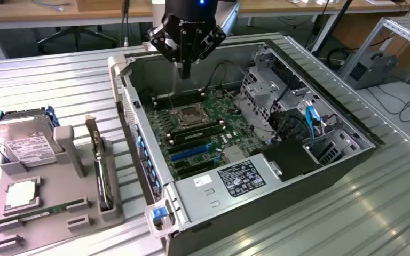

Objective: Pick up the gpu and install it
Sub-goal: 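Reach for the gpu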

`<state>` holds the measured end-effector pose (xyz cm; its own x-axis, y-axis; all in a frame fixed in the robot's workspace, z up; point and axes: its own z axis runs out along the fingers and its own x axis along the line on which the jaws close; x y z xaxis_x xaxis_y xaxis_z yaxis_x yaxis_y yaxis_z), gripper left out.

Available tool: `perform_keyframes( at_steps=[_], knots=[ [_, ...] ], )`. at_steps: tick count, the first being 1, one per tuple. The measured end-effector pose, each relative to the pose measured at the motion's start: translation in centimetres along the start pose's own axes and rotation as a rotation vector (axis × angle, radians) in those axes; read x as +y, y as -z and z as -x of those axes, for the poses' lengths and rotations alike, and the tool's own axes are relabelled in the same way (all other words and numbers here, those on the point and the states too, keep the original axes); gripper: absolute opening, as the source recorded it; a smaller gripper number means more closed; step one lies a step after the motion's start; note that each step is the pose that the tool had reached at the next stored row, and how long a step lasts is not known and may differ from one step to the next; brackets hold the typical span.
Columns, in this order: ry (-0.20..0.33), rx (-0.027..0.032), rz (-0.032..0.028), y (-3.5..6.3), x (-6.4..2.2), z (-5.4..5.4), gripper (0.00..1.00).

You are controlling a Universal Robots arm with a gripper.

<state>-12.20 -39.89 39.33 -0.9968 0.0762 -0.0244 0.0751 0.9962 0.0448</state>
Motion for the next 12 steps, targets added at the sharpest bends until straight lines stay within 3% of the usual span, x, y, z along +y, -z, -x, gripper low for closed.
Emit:
perform_keyframes(
  at_steps=[12],
  knots=[
    [0.000, 0.0000, 0.0000, 0.01, -0.04, -0.50, 0.11]
  ],
)
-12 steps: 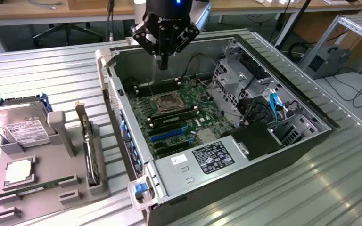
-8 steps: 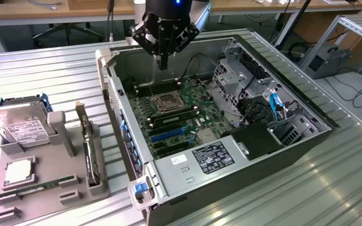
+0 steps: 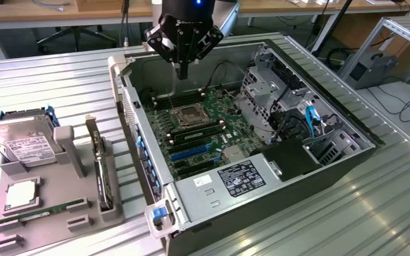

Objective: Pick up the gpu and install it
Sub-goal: 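Reach for the gpu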

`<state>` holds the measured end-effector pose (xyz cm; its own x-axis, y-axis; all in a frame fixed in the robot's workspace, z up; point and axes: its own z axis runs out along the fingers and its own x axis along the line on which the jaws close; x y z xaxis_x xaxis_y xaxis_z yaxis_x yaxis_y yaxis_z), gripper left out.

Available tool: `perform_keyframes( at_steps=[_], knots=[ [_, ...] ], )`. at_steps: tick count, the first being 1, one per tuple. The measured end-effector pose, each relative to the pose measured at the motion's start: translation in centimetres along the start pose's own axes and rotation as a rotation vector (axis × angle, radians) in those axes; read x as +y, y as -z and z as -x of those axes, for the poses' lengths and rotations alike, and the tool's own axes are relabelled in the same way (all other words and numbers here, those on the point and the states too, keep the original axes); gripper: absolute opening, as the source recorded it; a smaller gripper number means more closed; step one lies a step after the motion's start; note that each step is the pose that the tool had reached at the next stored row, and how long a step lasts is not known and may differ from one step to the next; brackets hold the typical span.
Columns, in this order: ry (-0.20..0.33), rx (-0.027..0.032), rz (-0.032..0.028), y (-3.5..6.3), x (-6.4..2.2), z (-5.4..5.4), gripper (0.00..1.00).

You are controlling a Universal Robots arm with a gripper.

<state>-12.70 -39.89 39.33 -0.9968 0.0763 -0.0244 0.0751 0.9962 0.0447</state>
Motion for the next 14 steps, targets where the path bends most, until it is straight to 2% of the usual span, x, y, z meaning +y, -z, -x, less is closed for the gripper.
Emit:
perform_keyframes(
  at_steps=[14],
  knots=[
    [0.000, 0.0000, 0.0000, 0.01, -0.03, -0.38, 0.11]
  ],
)
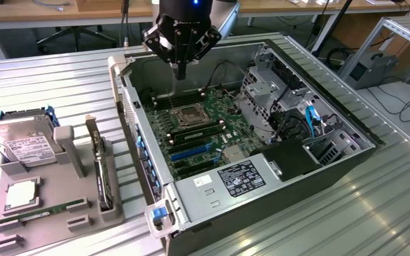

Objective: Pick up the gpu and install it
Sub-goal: 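Reach for the gpu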

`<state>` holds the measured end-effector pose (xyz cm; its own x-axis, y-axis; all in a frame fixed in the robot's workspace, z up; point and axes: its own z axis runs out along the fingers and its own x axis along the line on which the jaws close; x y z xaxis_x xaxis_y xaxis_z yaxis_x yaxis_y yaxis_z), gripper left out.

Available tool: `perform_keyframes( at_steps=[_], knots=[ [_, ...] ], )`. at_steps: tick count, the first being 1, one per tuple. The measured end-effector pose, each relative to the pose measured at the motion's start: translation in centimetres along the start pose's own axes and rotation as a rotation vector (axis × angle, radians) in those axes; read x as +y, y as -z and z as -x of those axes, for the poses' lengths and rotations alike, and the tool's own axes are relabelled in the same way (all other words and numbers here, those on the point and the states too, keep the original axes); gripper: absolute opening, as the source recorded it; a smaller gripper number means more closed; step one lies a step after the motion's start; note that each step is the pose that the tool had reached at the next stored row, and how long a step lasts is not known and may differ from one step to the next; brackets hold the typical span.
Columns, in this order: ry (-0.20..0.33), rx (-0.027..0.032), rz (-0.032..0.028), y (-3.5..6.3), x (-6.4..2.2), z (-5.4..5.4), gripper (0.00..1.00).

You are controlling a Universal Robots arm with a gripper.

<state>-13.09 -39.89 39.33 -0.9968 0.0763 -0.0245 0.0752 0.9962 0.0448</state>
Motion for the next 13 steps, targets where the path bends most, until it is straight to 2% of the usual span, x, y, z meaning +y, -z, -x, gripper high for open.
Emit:
perform_keyframes(
  at_steps=[13],
  knots=[
    [0.000, 0.0000, 0.0000, 0.00, -0.02, -0.26, 0.11]
  ],
)
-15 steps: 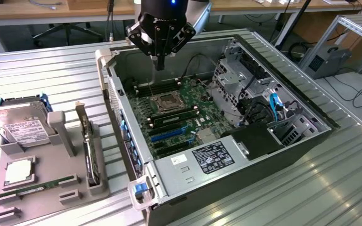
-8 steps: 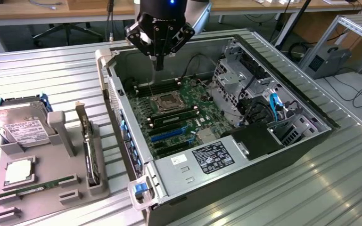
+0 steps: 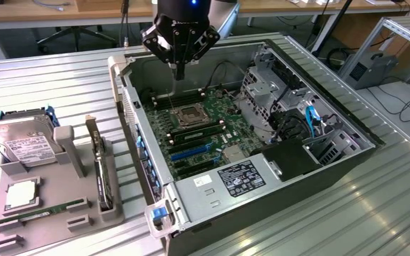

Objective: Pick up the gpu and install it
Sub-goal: 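Reach for the gpu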

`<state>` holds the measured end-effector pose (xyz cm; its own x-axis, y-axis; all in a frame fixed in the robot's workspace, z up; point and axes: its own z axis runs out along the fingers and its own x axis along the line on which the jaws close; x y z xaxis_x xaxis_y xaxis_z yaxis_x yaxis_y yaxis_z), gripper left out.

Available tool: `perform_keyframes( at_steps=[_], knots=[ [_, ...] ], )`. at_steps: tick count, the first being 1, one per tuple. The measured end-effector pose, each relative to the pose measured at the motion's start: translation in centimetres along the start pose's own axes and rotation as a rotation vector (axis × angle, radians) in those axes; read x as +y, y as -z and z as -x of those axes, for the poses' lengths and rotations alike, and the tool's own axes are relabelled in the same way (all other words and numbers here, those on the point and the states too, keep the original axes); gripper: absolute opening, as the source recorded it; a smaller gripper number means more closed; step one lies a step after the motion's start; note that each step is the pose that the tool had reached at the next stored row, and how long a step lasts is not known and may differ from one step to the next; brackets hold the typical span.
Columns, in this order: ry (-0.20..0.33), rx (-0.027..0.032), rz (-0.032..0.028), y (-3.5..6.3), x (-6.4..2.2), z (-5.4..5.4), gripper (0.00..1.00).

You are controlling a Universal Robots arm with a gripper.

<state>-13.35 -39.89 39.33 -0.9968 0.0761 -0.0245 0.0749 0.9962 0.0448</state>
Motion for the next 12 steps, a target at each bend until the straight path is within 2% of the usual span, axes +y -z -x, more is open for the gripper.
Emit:
perform_keyframes(
  at_steps=[12],
  knots=[
    [0.000, 0.0000, 0.0000, -0.02, -0.03, -0.32, 0.11]
  ],
)
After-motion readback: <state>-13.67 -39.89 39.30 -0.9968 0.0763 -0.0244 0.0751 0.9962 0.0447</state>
